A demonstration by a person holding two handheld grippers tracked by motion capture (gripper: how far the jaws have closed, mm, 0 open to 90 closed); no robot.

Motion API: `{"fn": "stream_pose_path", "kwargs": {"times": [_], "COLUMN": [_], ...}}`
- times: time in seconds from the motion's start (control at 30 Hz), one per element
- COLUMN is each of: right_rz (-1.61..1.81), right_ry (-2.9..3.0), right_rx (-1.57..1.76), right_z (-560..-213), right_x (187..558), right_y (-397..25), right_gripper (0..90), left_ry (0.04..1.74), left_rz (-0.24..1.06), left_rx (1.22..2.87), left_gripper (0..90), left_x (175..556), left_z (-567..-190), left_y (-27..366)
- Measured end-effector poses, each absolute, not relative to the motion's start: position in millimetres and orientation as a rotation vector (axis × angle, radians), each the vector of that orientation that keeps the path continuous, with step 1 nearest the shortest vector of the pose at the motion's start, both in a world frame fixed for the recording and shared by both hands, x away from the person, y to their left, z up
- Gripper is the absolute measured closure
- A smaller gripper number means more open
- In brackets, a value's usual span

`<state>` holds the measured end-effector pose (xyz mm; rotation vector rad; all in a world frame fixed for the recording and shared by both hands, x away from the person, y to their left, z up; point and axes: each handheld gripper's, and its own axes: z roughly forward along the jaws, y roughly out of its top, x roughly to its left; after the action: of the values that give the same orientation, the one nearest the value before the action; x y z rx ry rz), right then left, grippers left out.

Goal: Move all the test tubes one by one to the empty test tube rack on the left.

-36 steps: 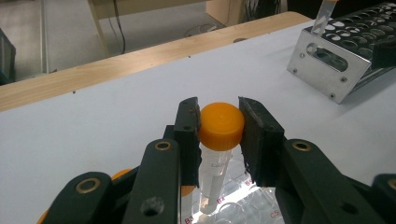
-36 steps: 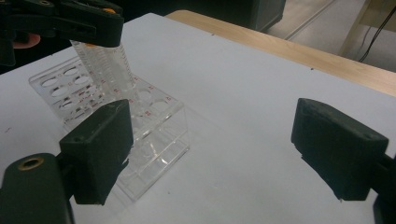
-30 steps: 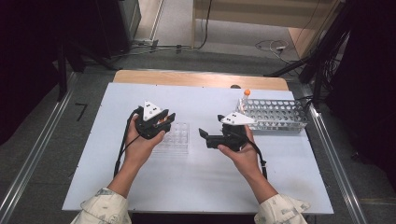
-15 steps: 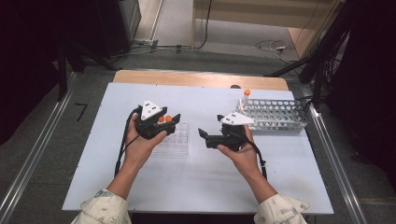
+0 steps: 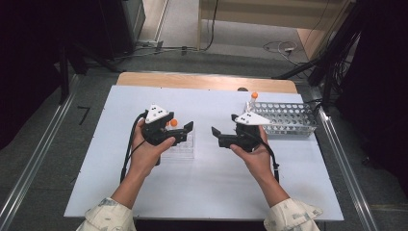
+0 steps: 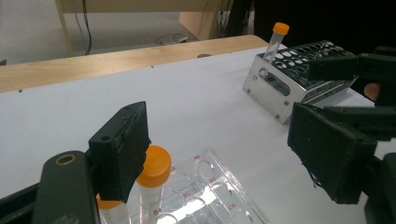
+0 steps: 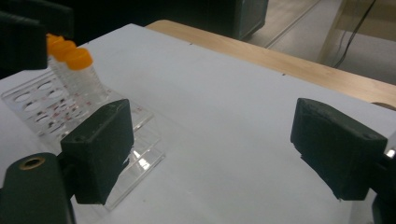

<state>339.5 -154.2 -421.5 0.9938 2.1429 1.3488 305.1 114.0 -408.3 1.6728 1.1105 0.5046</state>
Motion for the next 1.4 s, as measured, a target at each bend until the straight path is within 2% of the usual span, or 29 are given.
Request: {"fn": "stream_pose_path", "kwargs": {"times": [0.73, 1.4], "right_rz": [1.203, 1.127], "right_ry": [1.839, 1.792], "right_rx": [1.247, 1.339], "right_z": [-418.5, -447.0], "right_x": [389.0, 436.8], "right_y": [-207.1, -212.8], "right_gripper": [13.3, 35.9], "left_ry": [1.073, 1.054], "left_rz": [0.480, 0.463], "left_rx": [1.649, 1.660], "left_gripper": [15.2, 13.5], "left_x": [298.0, 293.5], "left_z": [-409.5, -406.3], "left_y": [103.8, 102.5]}}
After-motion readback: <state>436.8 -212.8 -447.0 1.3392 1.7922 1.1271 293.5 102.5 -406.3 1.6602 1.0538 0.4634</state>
